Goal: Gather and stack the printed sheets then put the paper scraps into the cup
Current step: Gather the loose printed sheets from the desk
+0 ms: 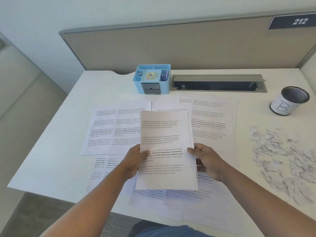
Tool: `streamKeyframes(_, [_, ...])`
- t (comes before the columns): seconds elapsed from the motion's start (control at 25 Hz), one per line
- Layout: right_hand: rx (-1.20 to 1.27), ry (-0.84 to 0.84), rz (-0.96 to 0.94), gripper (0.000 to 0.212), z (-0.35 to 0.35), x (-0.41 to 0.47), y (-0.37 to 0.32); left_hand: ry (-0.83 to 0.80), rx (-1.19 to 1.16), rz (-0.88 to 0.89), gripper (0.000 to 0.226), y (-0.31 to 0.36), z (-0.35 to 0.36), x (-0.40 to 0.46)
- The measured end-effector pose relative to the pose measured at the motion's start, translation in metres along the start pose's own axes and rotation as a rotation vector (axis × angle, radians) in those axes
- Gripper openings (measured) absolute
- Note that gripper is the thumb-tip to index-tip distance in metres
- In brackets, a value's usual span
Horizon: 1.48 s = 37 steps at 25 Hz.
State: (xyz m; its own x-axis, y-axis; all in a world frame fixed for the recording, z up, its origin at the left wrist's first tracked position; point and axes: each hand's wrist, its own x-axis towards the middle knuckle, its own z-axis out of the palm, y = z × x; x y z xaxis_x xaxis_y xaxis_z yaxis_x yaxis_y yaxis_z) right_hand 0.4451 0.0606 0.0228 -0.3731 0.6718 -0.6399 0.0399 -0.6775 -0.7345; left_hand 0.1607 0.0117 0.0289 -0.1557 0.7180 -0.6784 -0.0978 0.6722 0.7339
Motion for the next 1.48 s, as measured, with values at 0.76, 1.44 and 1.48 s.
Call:
streamKeyframes(0.76, [-0.123,0.226,-0.119,0.016,0.13,0.094,-0.034,0.568,0.525,0.095,0.052,0.027,-0.164,0.071])
streamKeyframes(1.44, [-0.099,0.3,-0.083,0.018,0.136,0.148,-0.051,0.663,0.528,-0.187,0.095,0.055,-0.245,0.131])
streamKeyframes(1.48, [-0.102,0.297,-0.08,0.019,0.136,0.149,-0.051,0.671,0.552,-0.203,0.094,0.056,-0.245,0.13])
